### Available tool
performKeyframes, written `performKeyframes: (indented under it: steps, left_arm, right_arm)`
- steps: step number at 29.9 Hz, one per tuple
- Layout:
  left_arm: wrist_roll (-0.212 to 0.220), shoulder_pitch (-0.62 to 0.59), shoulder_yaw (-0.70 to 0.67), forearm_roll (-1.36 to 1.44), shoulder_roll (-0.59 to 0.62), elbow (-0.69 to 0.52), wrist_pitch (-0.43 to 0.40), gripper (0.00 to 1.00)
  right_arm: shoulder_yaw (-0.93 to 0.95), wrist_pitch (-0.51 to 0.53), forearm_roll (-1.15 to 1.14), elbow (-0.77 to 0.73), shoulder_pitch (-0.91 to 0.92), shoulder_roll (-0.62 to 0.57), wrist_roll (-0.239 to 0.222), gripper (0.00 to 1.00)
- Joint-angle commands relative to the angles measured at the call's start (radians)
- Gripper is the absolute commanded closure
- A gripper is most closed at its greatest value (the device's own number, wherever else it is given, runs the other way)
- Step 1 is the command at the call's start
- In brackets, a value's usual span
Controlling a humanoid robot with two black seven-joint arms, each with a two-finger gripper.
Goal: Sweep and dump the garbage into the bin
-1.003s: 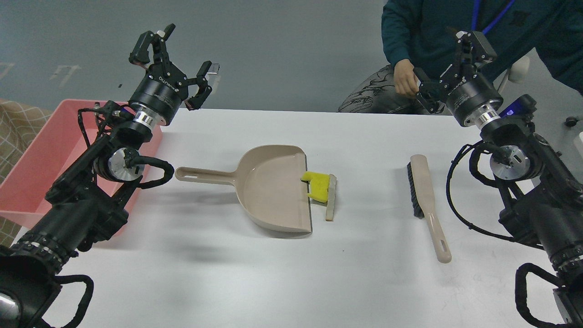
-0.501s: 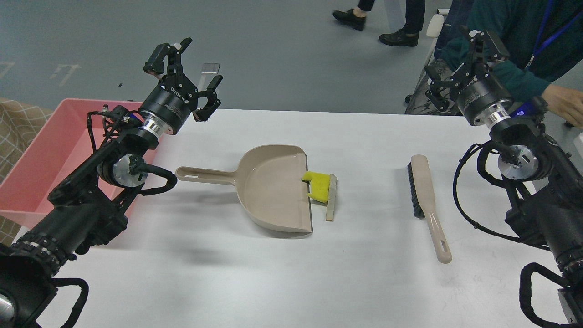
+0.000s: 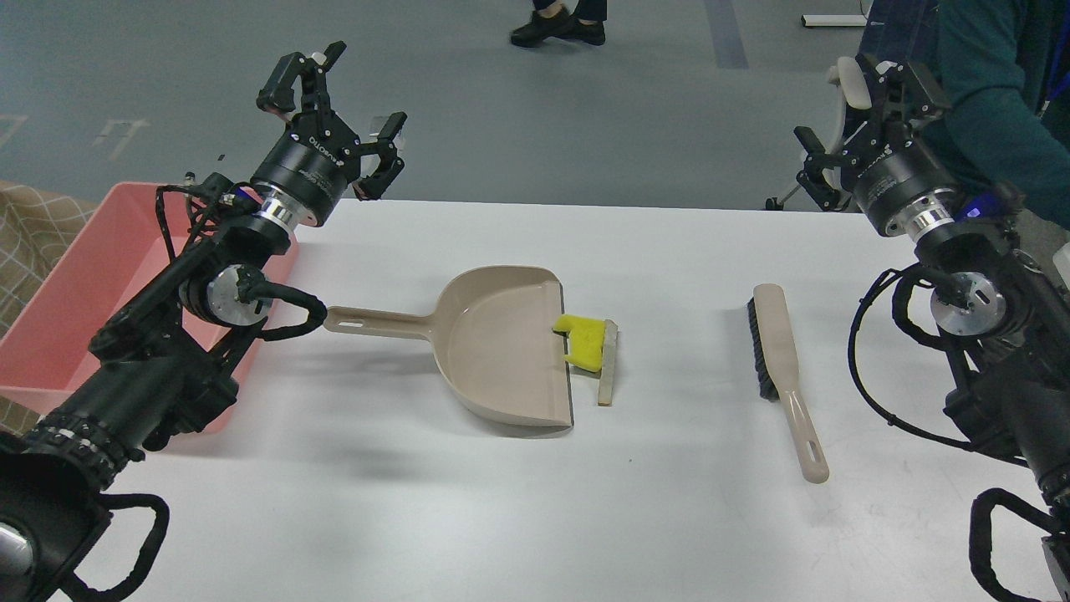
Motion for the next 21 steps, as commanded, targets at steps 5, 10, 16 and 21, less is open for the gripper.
performKeyframes:
  steps: [5,10,16,21]
  left_arm:
    - [0.004,-0.003,-0.003,-0.002,-0.005,-0.011,0.043,0.01]
    - [-0.002,0.007,-0.005,0.001,-0.005,-0.012,0.043,0.01]
    - [-0.001,0.011,0.008,0.004,-0.003,-0.017,0.049,0.01]
    - [-0.001,0.013,0.011,0.007,0.008,-0.038,0.054,0.01]
  right_arm:
    - [0.001,-0.029,0.000,0.007,0.004,0.003,0.000,0.00]
    - [-0.002,-0.029,-0.002,0.007,0.005,0.003,0.000,0.00]
    - [-0.010,-0.031,-0.002,0.007,-0.001,0.004,0.002,0.00]
    - [-0.012,-0.032,-0.002,0.008,-0.001,0.006,0.000,0.00]
